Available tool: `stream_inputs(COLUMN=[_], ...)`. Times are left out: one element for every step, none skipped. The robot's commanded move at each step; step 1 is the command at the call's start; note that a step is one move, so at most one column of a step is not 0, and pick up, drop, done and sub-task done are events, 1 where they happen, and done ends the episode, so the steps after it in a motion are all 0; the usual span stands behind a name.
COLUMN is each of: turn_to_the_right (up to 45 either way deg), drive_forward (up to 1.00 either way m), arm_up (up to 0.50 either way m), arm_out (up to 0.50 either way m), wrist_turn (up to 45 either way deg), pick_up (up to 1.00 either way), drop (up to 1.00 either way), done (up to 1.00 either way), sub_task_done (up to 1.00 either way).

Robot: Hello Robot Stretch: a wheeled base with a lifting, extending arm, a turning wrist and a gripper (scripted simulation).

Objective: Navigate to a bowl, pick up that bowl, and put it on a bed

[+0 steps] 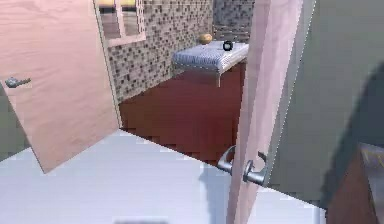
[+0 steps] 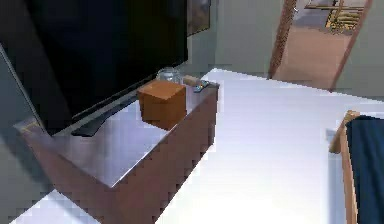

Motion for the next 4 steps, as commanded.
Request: stream_inputs(turn_to_the_right=[-45.0, -12.0, 0.0, 36.0], drive_forward=[0.0, 0.0, 0.55, 0.0], arm_up=[0.0, 0.0, 0.0, 0.0], arm_out=[0.0, 0.0, 0.0, 0.0], wrist_turn=[0.0, 0.0, 0.0, 0.0], pick_up=[0.0, 0.0, 0.0, 0.0], drop=[0.0, 0.0, 0.0, 0.0], done=[0.0, 0.0, 0.0, 0.0], sub_task_done=[0.0, 0.0, 0.0, 0.0])
